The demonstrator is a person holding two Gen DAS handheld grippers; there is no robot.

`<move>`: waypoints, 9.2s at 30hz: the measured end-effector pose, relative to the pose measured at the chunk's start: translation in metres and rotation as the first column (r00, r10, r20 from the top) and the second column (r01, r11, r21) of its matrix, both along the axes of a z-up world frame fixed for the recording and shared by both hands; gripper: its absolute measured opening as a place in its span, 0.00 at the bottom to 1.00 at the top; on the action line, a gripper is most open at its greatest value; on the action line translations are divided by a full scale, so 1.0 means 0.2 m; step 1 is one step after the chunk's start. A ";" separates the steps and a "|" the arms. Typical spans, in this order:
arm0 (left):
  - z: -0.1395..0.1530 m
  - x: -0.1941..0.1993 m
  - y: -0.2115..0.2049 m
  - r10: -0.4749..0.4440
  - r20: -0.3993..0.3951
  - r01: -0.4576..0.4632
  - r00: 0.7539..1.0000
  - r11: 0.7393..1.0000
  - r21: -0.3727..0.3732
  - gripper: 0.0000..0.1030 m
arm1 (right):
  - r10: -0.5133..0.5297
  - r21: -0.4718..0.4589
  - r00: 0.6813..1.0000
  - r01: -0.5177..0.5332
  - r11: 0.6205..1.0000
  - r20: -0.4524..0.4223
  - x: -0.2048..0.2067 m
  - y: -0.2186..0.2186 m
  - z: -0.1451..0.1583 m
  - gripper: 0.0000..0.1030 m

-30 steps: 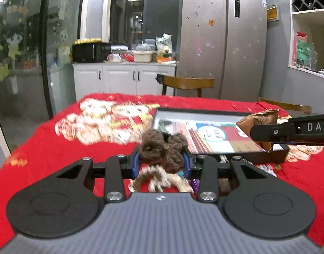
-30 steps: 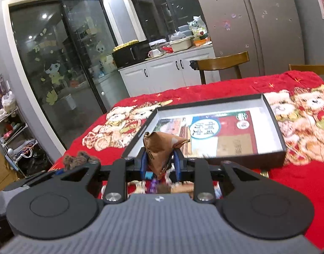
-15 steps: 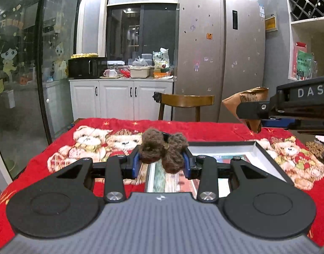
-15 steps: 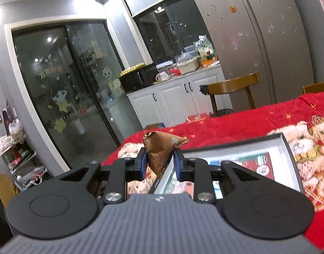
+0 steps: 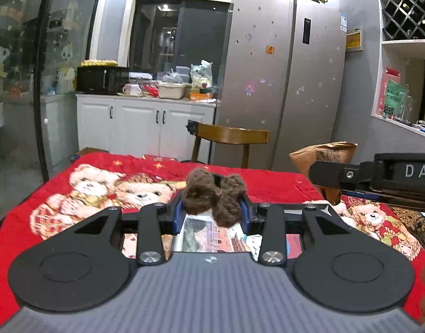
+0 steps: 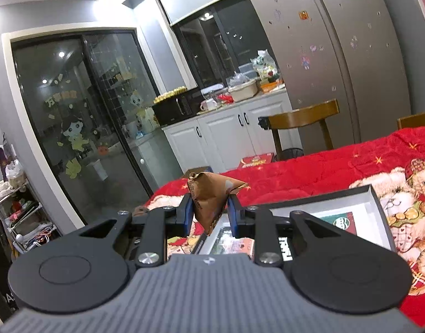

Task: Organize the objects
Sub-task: 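Carry the brown bow and paper cone with both grippers over the black box, then open both grippers to drop the bow and paper cone into the box, then move both grippers back to the crochet rings beside the box, then grasp the brown-and-cream crochet ring with the left gripper while the right grasps the cream ring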

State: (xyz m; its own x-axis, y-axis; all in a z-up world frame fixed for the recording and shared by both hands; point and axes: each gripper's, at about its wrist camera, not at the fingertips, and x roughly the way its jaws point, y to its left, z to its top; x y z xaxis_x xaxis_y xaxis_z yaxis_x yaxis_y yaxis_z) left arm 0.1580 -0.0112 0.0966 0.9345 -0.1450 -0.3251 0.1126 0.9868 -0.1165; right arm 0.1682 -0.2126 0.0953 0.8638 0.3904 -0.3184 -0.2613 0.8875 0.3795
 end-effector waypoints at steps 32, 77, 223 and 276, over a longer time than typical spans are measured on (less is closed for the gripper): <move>-0.42 0.18 0.04 -0.087 -0.081 0.085 0.993 0.996 -0.022 0.42 | 0.012 0.012 0.964 -0.009 1.000 -0.266 0.20 -0.01 -0.35 0.29; -0.53 0.25 -0.01 -0.049 -0.179 0.062 0.983 0.996 0.069 0.43 | 0.024 -0.063 0.928 -0.051 0.997 -0.371 0.26 0.04 -0.53 0.29; -0.60 -0.40 0.21 -0.154 -0.219 0.186 0.964 0.973 0.137 0.53 | 0.177 -0.022 0.954 -0.188 0.982 -0.243 -0.34 0.26 -0.60 0.42; -0.63 -0.34 0.36 -0.019 -0.271 0.033 0.962 0.998 0.047 0.23 | 0.138 -0.127 0.968 -0.167 0.978 -0.210 -0.27 0.38 -0.68 0.18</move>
